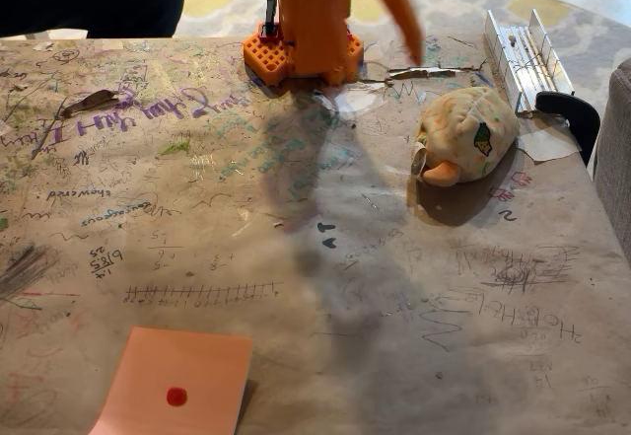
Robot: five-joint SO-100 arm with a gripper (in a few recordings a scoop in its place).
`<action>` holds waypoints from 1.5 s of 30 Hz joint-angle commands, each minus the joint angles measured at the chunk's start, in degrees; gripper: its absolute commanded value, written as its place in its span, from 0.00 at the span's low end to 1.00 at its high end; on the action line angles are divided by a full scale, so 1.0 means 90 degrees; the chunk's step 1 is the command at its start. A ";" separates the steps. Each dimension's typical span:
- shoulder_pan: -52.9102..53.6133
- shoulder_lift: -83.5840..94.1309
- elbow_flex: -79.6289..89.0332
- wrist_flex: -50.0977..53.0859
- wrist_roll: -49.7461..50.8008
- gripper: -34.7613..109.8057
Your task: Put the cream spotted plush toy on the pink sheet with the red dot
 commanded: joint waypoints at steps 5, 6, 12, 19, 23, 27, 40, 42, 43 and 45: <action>-0.2295 -0.2969 -0.2832 0.0068 0.1416 0.47; -0.2373 -0.3320 -0.2764 -0.0068 0.1406 0.49; -0.2529 -0.4697 -0.2002 -0.0889 0.0957 0.54; -0.2197 -0.5645 -0.1475 -0.1670 0.0820 0.58; -0.2061 -0.5898 -0.1240 -0.1973 0.0732 0.60; -0.1953 -0.6328 -0.1211 -0.1836 0.0566 0.60; -0.1709 -0.6338 -0.0439 -0.1504 -0.0723 0.57; -0.1582 -0.6689 -0.0654 -0.1436 -0.0645 0.48; -0.1514 -0.6885 -0.0732 -0.1436 -0.0625 0.41; -0.1436 -0.7275 -0.0918 -0.1436 -0.0615 0.31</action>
